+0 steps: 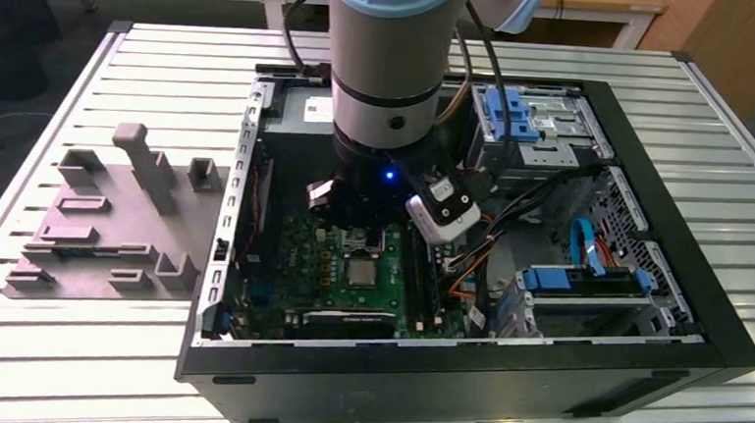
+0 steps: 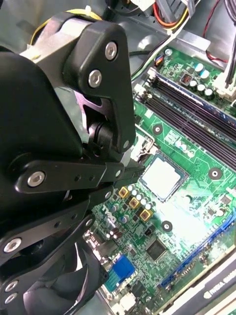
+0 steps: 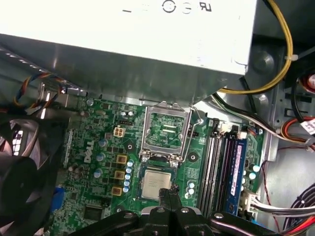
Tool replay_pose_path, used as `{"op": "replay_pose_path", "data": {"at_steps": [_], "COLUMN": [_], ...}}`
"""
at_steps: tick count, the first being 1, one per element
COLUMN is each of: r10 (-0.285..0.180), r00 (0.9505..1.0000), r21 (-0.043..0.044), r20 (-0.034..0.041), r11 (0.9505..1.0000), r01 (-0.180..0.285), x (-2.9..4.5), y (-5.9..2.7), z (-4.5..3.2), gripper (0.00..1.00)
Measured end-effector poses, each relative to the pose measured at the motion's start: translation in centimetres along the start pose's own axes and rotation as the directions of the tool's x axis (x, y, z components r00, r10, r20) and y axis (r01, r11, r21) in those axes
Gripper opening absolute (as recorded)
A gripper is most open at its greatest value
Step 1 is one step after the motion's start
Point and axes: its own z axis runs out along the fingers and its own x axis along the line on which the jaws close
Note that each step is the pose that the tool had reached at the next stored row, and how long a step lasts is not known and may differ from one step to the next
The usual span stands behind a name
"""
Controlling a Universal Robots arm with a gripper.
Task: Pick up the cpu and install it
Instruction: 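Close the cpu cover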
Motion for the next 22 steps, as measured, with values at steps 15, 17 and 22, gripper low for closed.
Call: {"op": "replay_pose_path", "data": {"at_steps": [15, 17, 22], "r10": [-0.2, -0.201, -0.201], "r00": [0.9797, 0.9796, 0.9796], "r21": [-0.0039, -0.0039, -0.0039], "r20": [-0.0099, -0.01, -0.01], "r11": [0.9797, 0.9796, 0.9796], "r01": [0.2, 0.201, 0.201], "x": [-0.02, -0.02, -0.02], "y": [0.0, 0.0, 0.0], "z": [0.06, 0.06, 0.06], "gripper": [0.11, 0.11, 0.11]}}
